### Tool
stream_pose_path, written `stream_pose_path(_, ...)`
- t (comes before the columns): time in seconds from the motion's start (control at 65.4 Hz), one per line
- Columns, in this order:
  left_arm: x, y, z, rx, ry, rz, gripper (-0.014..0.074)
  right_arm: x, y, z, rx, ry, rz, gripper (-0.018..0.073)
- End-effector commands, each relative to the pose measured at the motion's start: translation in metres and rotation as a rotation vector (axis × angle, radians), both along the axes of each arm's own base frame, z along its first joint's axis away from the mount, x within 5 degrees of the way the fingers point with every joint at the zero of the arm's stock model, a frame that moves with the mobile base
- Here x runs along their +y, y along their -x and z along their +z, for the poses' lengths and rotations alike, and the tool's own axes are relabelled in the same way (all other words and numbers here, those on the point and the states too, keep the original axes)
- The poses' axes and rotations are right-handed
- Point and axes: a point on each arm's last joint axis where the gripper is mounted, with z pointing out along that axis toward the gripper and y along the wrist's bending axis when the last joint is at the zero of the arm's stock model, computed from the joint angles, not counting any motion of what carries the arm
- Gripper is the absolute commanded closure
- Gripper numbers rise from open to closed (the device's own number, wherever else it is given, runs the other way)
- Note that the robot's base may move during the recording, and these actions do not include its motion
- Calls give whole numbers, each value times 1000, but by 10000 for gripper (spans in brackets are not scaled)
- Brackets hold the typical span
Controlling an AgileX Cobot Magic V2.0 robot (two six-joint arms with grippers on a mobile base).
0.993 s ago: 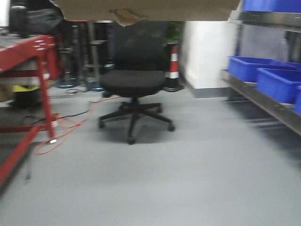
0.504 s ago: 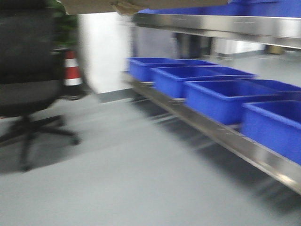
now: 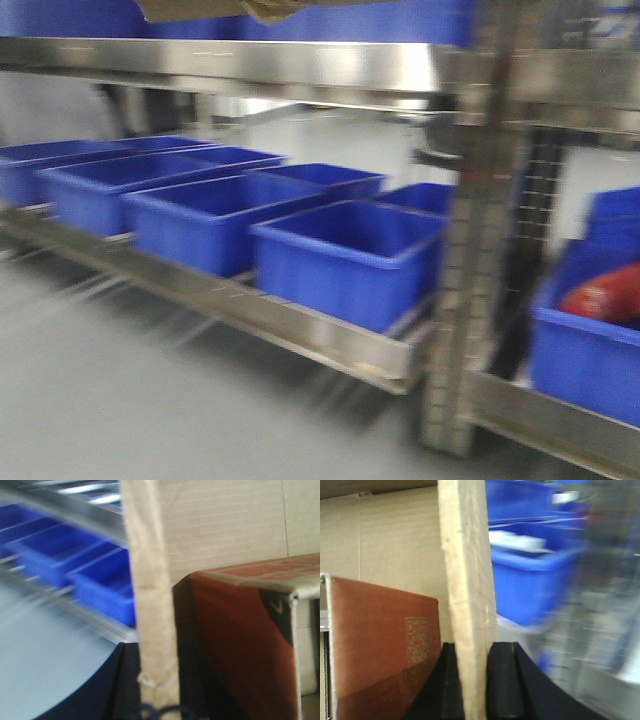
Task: Stack two boxes on right shelf middle
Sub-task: 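Drive away from the bench toward the shelf rack holding the boxes, then drive up to the middle shelf with the boxes held high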
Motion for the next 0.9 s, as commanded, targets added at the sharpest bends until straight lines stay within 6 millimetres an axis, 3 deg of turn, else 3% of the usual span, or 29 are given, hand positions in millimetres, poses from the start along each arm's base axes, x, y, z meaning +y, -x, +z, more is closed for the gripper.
stream_pose_path(0.0, 0, 6, 12, -56, 27, -21, 707, 3, 5, 17, -120, -21, 54, 721)
stream_pose_path(0.886, 0, 6, 12, -57, 25, -20, 707, 3, 5, 17, -120, -21, 54, 721)
